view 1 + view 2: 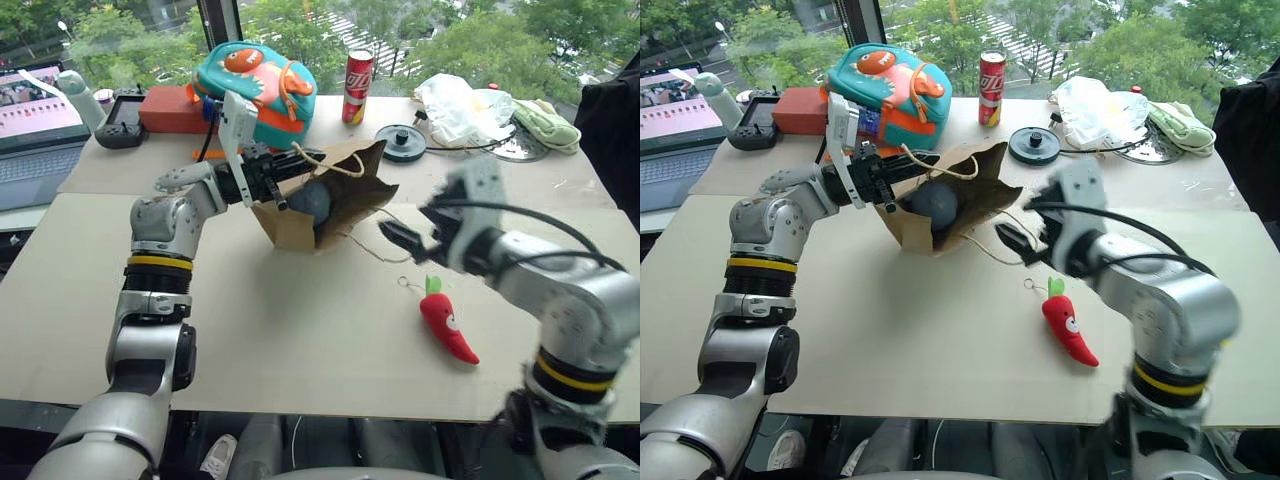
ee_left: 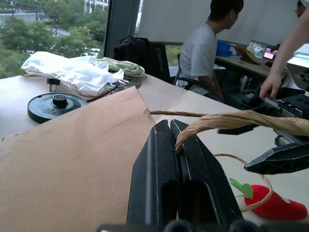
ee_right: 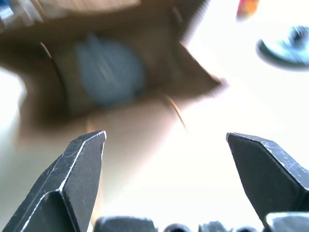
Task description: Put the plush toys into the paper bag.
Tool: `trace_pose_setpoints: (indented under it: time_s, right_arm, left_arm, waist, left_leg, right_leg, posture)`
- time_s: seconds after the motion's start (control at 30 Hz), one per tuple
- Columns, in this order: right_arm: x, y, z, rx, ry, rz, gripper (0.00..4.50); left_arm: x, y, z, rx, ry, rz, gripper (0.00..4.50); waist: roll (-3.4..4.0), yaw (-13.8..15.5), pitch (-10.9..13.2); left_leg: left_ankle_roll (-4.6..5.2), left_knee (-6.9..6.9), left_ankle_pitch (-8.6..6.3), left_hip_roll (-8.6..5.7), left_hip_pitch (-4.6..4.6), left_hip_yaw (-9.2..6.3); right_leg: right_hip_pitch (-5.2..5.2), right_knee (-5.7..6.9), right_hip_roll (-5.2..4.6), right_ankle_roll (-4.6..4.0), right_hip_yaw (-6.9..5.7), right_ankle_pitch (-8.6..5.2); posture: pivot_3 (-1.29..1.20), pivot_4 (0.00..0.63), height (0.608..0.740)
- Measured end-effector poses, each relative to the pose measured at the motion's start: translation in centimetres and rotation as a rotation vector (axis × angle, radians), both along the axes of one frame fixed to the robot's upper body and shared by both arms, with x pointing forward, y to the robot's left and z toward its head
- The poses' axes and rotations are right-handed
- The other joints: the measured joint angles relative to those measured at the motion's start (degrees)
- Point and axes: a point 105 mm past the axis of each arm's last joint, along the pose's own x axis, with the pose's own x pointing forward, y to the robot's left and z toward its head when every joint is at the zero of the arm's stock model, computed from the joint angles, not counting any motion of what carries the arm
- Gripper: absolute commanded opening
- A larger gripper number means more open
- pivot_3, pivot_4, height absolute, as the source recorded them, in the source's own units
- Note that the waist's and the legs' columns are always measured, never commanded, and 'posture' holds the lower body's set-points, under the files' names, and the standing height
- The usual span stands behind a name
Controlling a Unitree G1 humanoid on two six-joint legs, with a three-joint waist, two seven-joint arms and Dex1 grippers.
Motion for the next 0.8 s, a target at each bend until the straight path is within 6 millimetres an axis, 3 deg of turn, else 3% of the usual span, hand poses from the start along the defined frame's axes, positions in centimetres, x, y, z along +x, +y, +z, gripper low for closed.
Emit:
trace_pose_setpoints:
  time_s: [0.13, 0.4, 0.53, 0.8]
  right_arm:
    - [-2.5, -2.4, -2.6, -0.069, 0.118, -0.068, 4.45]
    - [-5.6, -1.7, -8.3, -0.095, 0.315, -0.08, 4.45]
    - [-5.2, -2.1, -9.9, -0.114, 0.335, -0.132, 4.45]
    - [-4.5, -2.2, -10.1, -0.081, 0.284, -0.159, 1.73]
  left_arm:
    - [0.0, -0.1, 0.0, 0.001, 0.0, -0.002, 0.0]
    - [0.0, -0.1, 0.0, 0.001, 0.001, -0.003, 0.0]
    - [0.0, -0.1, -0.1, 0.001, 0.001, -0.004, 0.0]
    - [0.0, -0.1, -0.2, -0.001, 0.009, -0.006, 0.0]
  waist:
    - [0.0, -0.33, 0.0]
    - [0.0, -0.17, 0.0]
    - [0.0, -0.18, 0.0]
    - [0.0, -0.18, 0.0]
  left_leg:
    - [0.0, 0.01, 0.0, 0.09, 0.11, 0.04]
    - [-0.01, 0.11, 0.03, 0.07, 0.12, 0.05]
    - [-0.02, 0.11, 0.03, 0.03, 0.12, 0.08]
    - [-0.02, 0.11, 0.03, 0.04, 0.14, 0.07]
  right_leg:
    - [0.03, 0.02, 0.13, 0.03, 0.07, -0.02]
    - [0.07, 0.06, 0.13, 0.13, 0.09, -0.08]
    - [0.09, 0.03, 0.07, 0.12, 0.12, -0.07]
    - [0.1, 0.04, 0.09, 0.12, 0.1, -0.07]
  posture:
    - [0.0, 0.15, 0.739]
    - [0.0, 0.15, 0.739]
    - [0.0, 0.15, 0.739]
    - [0.0, 0.15, 0.739]
